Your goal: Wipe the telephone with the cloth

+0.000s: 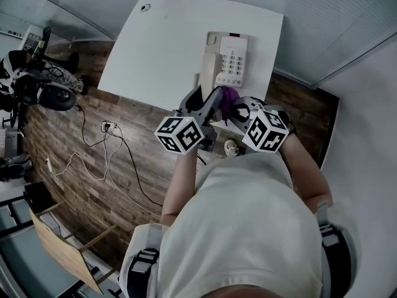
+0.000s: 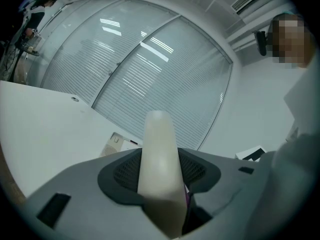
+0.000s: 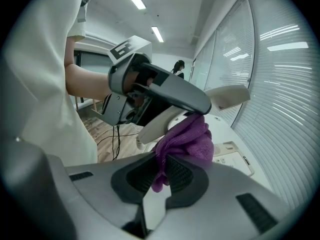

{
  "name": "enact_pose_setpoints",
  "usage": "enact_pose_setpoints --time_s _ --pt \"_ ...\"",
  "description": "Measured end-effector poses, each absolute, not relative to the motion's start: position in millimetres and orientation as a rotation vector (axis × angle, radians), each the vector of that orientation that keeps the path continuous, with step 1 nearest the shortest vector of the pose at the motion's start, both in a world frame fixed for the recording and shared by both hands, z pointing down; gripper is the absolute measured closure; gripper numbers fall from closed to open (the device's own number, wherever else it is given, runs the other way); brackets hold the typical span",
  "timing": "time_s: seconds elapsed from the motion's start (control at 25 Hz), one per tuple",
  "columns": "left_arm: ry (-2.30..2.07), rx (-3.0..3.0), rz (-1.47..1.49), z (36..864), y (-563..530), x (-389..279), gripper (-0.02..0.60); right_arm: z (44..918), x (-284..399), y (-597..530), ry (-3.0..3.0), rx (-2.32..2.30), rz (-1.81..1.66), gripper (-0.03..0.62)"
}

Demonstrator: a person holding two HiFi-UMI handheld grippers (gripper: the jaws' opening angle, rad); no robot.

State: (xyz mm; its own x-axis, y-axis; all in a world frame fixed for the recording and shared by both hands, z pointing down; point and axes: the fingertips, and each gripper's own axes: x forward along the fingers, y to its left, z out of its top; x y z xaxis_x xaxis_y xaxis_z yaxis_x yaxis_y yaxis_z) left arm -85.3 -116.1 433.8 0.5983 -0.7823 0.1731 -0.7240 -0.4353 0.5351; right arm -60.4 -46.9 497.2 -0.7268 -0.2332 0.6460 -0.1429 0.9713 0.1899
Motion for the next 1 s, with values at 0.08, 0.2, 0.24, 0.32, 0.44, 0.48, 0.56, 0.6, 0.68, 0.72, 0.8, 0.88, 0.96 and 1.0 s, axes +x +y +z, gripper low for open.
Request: enact_pose_setpoints --time_s 0.08,0.2,0.24,0.32,0.44,0.48,0.56,0.6,0.68,0.72,0.8,0.88,0.96,1.0 --pt "-1.191 2.253 -0.15 432.4 -119.2 -85.9 0.356 500.9 -58.0 -44.8 -2.389 0.252 -0.156 0.548" --pt "-1.197 2.25 -0.174 427.9 -124.2 -87.1 0.356 504.1 -54.9 -40.8 -2.383 0.238 -0.146 0.548" --pt "-1.202 2.247 -0.18 426.4 -125.6 -88.2 0.356 504.6 -54.5 -39.2 -2.382 0.235 -0.142 0.548" --pt "-1.215 2.243 -0.193 423.3 -128.6 -91.5 0.356 504.9 -54.5 -36.7 -2.382 0.231 -0.137 0.548" --pt "-1.235 2.244 -0.206 418.3 -133.9 -95.7 0.356 504.8 -54.3 -33.8 -2.387 0.23 -0.126 0.548" --pt "-1.241 2.245 -0.208 417.1 -135.5 -96.8 0.356 504.7 -54.2 -32.9 -2.39 0.231 -0.12 0.548" --pt "-1.255 2.247 -0.207 415.9 -138.5 -99.5 0.356 505.3 -54.5 -31.1 -2.397 0.231 -0.107 0.548" --pt "-1.263 2.247 -0.204 416.2 -140.1 -101.1 0.356 506.0 -54.6 -30.3 -2.4 0.229 -0.1 0.548" --pt "-1.28 2.245 -0.197 418.3 -143.6 -104.2 0.356 507.9 -53.9 -30.0 -2.404 0.228 -0.089 0.548" --pt "-1.286 2.244 -0.192 419.7 -145.6 -105.4 0.356 508.5 -52.9 -31.0 -2.405 0.232 -0.086 0.548" --pt "-1.297 2.241 -0.178 423.4 -149.9 -107.6 0.356 507.2 -50.3 -35.2 -2.411 0.252 -0.08 0.548" --pt "-1.31 2.234 -0.158 428.1 -154.5 -110.2 0.356 503.2 -47.7 -41.9 -2.428 0.287 -0.066 0.548" --pt "-1.323 2.228 -0.138 433.1 -159.9 -112.0 0.356 497.7 -44.1 -50.3 -2.453 0.335 -0.04 0.548" --pt "-1.33 2.227 -0.126 435.6 -162.7 -112.3 0.356 494.7 -41.9 -54.6 -2.467 0.361 -0.022 0.548"
